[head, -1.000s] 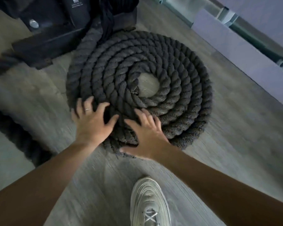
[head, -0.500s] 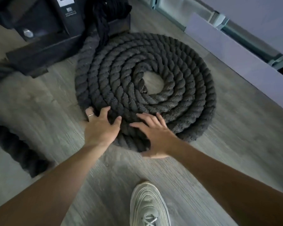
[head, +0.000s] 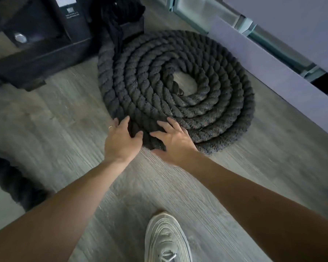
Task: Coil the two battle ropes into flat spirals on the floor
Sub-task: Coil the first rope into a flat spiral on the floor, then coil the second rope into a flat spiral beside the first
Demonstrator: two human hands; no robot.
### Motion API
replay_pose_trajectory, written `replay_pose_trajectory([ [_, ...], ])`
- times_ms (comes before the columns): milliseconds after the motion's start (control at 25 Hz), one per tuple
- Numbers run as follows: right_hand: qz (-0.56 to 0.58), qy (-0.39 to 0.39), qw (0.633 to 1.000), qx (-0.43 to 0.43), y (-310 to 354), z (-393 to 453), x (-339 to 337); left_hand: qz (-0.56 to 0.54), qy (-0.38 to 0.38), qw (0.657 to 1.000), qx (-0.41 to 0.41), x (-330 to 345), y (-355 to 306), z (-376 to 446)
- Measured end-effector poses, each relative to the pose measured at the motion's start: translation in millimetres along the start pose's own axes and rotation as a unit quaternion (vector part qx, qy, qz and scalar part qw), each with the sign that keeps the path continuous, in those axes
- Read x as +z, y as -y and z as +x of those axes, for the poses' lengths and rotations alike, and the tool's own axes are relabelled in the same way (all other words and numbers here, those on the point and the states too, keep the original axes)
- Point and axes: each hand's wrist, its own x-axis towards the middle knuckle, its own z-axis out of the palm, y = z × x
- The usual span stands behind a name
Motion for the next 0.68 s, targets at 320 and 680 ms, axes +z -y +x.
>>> replay_pose_trajectory([
  [320, 0.029, 0.026, 0.995, 0.088, -20.6, 4.2, -19.8, 0.043, 0.148, 0.985, 0.073, -14.9, -5.2, 2.4],
  [680, 0.147, 0.035, 0.988, -0.037, 130.8, 19.2, 19.5, 0.474, 0.127, 0.856, 0.161, -149.1, 108.1, -37.3],
])
